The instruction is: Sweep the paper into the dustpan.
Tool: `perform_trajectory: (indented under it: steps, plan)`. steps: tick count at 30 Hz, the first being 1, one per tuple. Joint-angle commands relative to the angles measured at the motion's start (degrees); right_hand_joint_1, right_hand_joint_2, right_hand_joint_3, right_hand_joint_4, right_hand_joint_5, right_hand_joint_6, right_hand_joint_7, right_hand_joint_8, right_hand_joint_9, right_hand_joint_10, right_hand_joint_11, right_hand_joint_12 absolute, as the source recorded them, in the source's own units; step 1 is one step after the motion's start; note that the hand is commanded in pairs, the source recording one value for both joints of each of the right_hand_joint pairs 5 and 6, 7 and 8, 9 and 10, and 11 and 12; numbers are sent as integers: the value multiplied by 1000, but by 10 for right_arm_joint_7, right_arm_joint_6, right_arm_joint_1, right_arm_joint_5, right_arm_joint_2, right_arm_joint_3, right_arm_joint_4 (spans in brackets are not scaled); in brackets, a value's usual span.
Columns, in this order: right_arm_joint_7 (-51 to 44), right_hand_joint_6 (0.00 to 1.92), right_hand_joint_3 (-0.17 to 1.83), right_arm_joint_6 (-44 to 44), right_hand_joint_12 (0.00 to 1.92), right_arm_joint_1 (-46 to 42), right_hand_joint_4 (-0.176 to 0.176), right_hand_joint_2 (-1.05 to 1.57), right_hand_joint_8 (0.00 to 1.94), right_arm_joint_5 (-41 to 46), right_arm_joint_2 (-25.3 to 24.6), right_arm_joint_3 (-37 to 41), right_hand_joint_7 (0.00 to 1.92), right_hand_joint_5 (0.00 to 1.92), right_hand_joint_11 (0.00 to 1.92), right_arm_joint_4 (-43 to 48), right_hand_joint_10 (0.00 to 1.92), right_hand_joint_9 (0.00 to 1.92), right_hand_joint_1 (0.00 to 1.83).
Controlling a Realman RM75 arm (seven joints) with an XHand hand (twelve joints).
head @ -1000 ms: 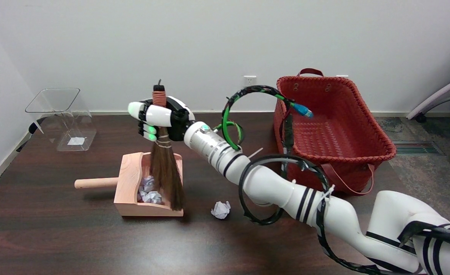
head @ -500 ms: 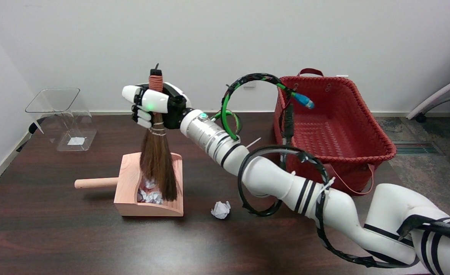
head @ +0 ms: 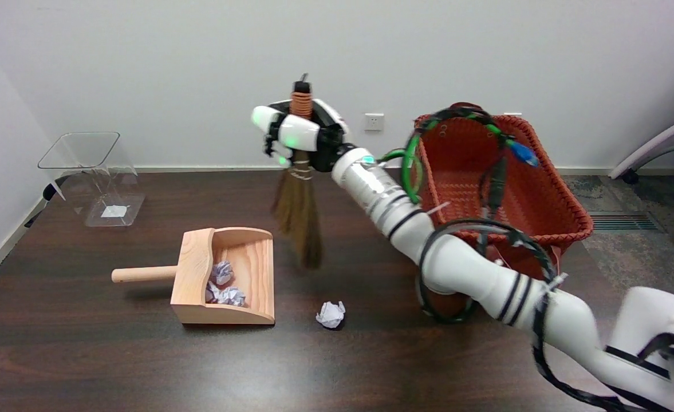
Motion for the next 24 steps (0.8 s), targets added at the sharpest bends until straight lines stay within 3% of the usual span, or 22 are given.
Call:
perform_trajectory:
  steps: [1,10,16,24]
  plan:
    - [-241,1920,1098,140,1750,-209,0,1440,1920,1,89,103,1920,1920,1750,-222,1920,1920,1112]
    - [-312,1920,1100,256,1749,-216,0,1450,1920,-33,53,-36,1920,1920,1749,-252,1920,1920,1111]
    - [-368,1920,1100,275,1746,-257,0,1458,1920,-93,7,-46,1920,1920,1746,-254,1920,1920,1109]
    - [-539,1920,1083,362,1742,-304,0,1476,1920,-177,-49,-75,1920,1920,1742,-222,1920,1920,1107]
